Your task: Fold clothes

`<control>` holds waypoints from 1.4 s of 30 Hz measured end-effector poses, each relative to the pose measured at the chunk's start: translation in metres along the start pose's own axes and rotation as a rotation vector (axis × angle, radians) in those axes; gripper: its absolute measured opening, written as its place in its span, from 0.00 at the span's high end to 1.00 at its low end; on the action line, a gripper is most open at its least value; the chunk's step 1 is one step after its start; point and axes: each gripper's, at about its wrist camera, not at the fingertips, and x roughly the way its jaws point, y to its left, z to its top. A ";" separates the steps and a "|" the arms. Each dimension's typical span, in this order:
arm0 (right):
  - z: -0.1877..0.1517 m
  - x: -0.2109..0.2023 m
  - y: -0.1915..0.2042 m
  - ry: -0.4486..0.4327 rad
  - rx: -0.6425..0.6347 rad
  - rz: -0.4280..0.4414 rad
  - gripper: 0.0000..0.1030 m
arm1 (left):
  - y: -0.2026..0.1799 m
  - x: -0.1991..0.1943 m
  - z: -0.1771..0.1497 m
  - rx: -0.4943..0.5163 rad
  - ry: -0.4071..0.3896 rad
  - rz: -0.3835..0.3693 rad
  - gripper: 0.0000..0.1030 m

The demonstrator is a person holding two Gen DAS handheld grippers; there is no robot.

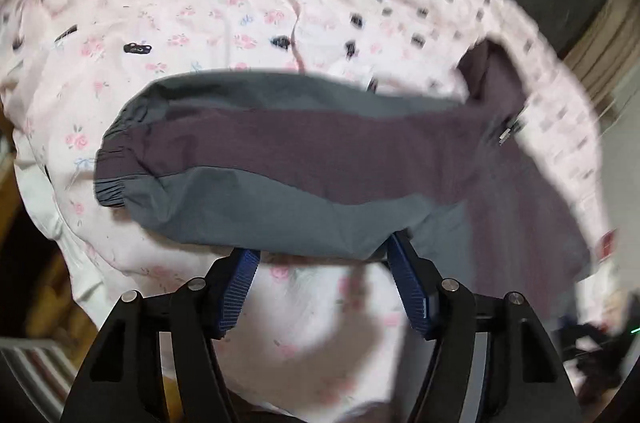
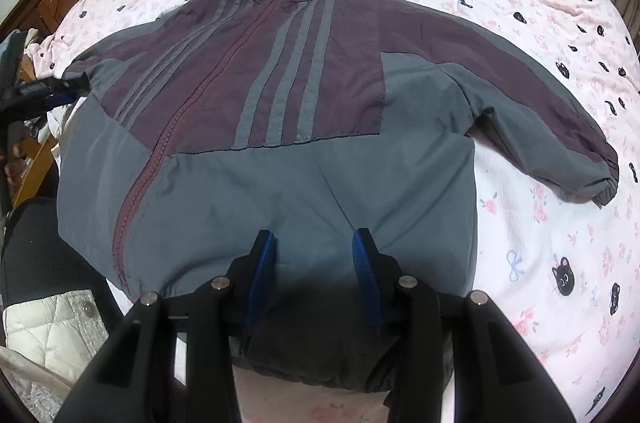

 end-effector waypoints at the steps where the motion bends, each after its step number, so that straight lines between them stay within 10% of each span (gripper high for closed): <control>1: 0.001 -0.002 0.000 -0.003 0.000 -0.004 0.59 | 0.001 -0.009 0.003 -0.004 -0.023 -0.005 0.41; 6: 0.024 -0.029 -0.004 -0.069 -0.007 -0.001 0.59 | -0.049 -0.042 0.020 0.182 -0.202 0.092 0.37; 27: 0.222 -0.022 -0.026 -0.168 -0.015 0.046 0.59 | -0.263 0.118 0.061 0.888 -0.221 0.099 0.33; 42: 0.387 0.068 -0.037 -0.129 -0.007 0.012 0.61 | -0.252 0.167 0.071 0.853 -0.178 0.001 0.36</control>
